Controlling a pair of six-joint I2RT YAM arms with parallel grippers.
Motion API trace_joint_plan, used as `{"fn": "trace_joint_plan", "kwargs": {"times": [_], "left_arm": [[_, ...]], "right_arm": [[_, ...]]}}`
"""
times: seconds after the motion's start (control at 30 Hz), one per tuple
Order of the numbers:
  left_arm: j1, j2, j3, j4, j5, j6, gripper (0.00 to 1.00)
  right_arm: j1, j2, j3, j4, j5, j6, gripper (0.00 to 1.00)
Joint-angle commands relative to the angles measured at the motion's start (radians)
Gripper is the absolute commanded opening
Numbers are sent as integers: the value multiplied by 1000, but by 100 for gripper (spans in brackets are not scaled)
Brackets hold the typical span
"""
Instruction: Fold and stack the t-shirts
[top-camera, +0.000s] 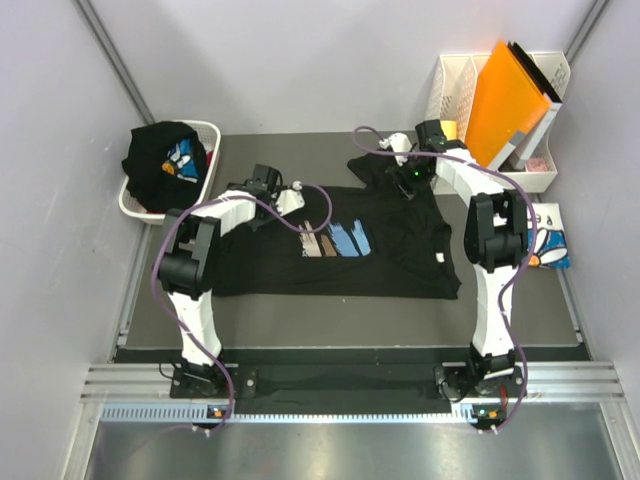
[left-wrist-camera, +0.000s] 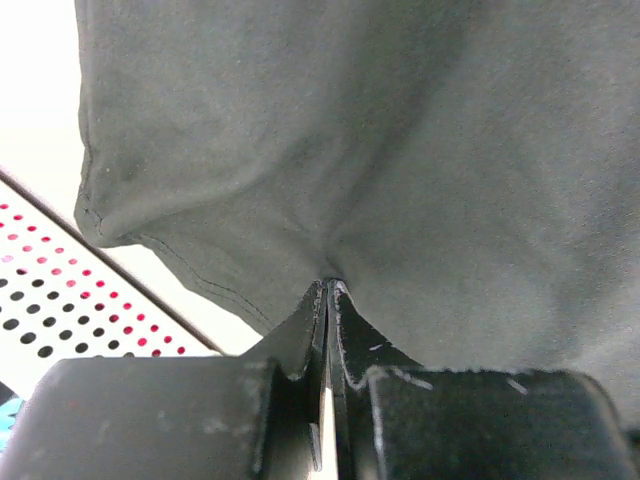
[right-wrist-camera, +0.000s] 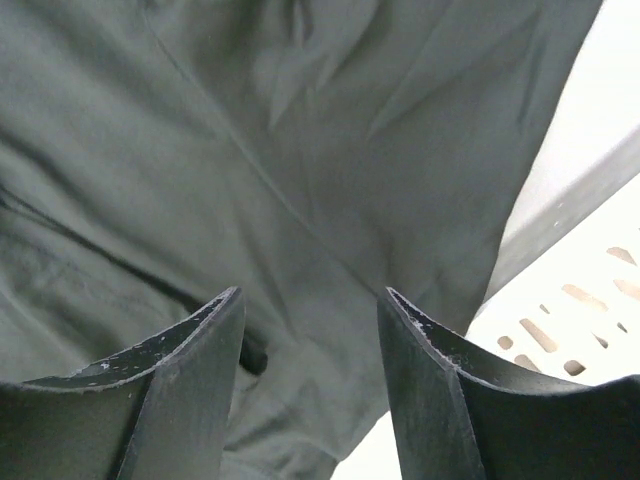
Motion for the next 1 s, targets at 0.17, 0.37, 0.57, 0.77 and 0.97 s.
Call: {"fn": "trace_joint_plan", "kwargs": {"times": [0.17,0.37,0.57,0.77,0.97], "left_arm": [[-10,77,29,-20,5,-13,0],[-14,87,42,-25,13,-17,0],[-18,86,52,-25,19,-14,0],[-20,90,54,-23,21,-11,0],[-18,86,46,-23,24,-8,0]], "right_arm": [[-11,-18,6,-82,-49,-39,57],[-18,-46,-9,-160,-55,-56,56],[-31,-80,-78,-165,-62,-58,51],[-32,-64,-78,-150,-69,-36,45],[-31,-52,-48,-151,-70,-29,46]]}}
